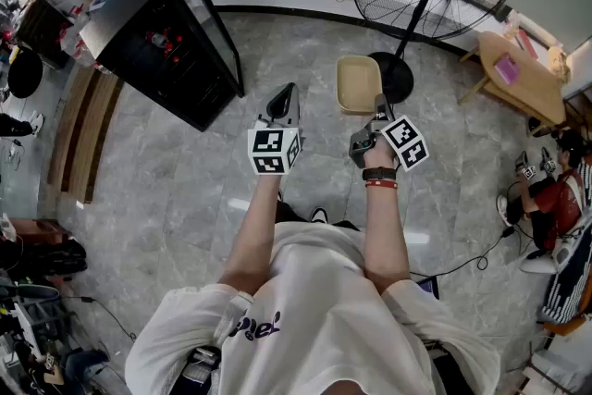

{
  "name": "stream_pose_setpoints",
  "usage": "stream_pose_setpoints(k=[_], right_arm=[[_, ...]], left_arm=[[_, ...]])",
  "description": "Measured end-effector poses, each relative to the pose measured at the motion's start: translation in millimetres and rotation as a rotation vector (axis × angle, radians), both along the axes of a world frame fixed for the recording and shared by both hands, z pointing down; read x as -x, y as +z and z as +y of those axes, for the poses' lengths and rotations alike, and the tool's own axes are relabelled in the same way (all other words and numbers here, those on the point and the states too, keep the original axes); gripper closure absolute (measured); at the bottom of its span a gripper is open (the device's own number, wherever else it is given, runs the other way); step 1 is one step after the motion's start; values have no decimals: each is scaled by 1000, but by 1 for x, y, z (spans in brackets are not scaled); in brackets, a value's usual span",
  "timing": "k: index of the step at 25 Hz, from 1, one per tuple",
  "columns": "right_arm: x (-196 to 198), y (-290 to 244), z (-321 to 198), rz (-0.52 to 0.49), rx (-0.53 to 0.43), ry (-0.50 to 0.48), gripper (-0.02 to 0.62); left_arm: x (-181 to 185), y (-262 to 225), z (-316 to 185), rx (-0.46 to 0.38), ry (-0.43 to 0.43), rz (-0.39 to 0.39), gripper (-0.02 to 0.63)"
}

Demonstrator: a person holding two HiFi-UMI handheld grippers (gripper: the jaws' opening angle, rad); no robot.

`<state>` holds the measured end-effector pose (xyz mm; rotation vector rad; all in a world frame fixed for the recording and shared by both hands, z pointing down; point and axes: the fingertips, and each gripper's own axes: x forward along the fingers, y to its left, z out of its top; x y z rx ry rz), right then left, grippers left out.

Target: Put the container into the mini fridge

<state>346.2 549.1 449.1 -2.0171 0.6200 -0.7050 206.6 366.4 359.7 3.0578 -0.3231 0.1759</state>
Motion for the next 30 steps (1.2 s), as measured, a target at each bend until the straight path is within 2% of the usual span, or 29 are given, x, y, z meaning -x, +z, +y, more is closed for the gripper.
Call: stream_pose_setpoints(k=[5,11,15,24,30], right_arm=[[6,3,-23,-4,-5,-37,534],[12,8,-80,-27,-29,-101,537],[20,12,-130,-36,-30,-176,538],[31,-7,-227,15,-5,-349,538],[39,-10,-292,30,1,-435,538]], left_arm=[[15,6,-16,10,-50,-5,588],[42,19,-62,40,-138,-21,588],[64,25,-102,75,-221,-1,588],[97,22,-176,90,-398,24,588],[109,17,-221,87,-467,49,588]])
